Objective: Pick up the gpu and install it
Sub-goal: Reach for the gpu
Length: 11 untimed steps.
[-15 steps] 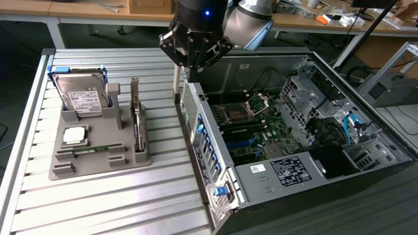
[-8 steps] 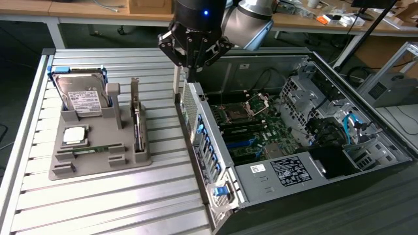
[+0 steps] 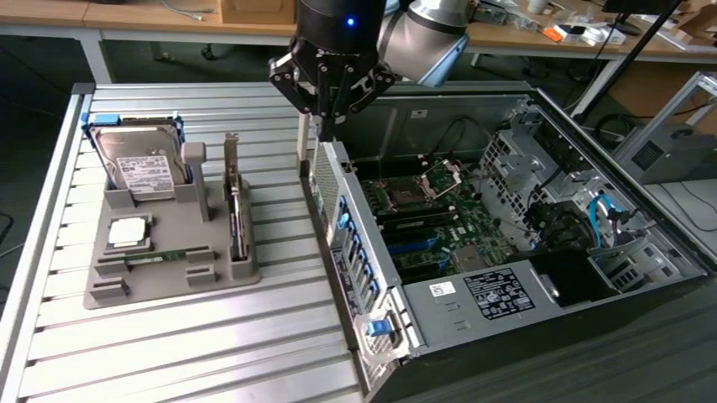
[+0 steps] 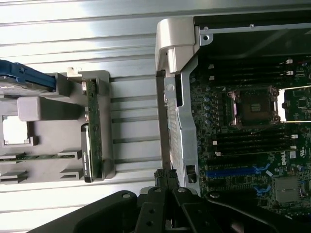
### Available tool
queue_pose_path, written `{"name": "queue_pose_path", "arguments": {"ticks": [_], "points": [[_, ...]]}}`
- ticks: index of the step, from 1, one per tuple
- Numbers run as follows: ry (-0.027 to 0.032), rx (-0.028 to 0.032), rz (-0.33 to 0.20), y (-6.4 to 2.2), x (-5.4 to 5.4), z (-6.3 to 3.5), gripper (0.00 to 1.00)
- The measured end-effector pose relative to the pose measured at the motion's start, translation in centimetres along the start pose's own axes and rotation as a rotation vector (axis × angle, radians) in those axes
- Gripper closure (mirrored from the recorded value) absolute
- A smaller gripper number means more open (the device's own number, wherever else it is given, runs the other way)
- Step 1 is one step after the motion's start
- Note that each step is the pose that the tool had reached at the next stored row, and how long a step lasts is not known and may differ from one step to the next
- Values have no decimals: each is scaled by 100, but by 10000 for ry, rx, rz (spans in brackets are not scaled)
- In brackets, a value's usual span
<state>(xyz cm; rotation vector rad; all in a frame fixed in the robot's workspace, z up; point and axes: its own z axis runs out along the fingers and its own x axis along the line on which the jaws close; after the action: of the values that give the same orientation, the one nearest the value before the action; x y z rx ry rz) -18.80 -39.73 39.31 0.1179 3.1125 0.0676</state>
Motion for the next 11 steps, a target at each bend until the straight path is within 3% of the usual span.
{"name": "queue_pose_path", "arguments": {"ticks": [11], "points": [[-2,29,0,-4,62,-1,89]]}}
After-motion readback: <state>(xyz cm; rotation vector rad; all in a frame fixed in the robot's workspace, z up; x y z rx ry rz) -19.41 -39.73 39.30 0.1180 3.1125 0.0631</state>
